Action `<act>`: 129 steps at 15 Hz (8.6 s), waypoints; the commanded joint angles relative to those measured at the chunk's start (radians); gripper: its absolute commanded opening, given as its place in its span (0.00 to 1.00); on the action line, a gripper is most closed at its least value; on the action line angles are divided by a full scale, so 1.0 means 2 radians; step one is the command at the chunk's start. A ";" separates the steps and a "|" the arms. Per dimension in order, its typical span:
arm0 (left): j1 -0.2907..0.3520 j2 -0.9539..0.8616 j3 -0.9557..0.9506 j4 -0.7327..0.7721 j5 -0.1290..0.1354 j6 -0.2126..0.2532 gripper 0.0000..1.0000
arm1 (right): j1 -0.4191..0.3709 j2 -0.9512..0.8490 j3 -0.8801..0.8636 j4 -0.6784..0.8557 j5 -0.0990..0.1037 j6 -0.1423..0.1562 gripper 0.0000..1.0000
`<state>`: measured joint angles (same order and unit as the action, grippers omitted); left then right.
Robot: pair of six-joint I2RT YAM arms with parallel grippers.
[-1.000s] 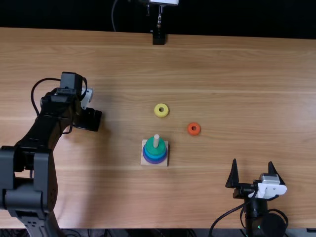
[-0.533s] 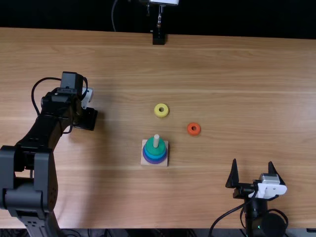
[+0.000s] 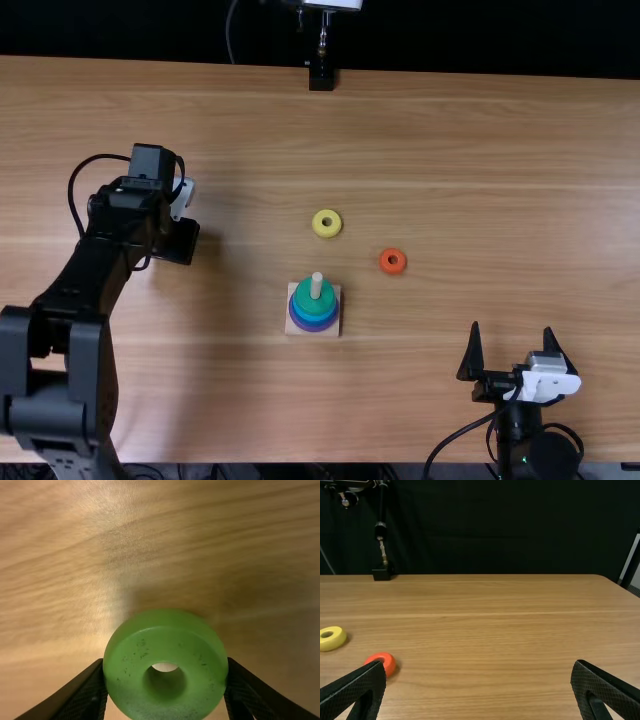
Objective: Build the Hanoi tower: stack the rings onto the peg from bottom to top in this color order: purple, dark blue, light blue, dark green, light green, yellow, orange.
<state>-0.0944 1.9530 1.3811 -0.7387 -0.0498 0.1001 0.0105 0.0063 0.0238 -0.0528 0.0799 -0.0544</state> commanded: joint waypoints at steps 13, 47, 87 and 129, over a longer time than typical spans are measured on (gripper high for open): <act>-0.189 -0.148 0.157 -0.206 -0.001 -0.199 0.00 | -0.007 -0.003 -0.004 0.002 0.004 0.000 1.00; -0.311 -0.096 0.198 -0.222 0.001 -0.309 0.00 | -0.007 -0.003 -0.004 0.002 0.003 -0.001 1.00; -0.050 -0.654 -0.334 0.250 -0.058 -0.098 1.00 | -0.007 -0.003 -0.004 0.002 0.004 0.000 1.00; 0.028 -0.976 -0.691 0.306 0.053 -0.087 1.00 | -0.002 0.109 0.081 0.132 0.017 0.005 1.00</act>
<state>-0.0441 0.0109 0.0193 -0.0818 0.0296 -0.0822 0.0105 0.2070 0.1402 0.2058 0.0990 -0.0505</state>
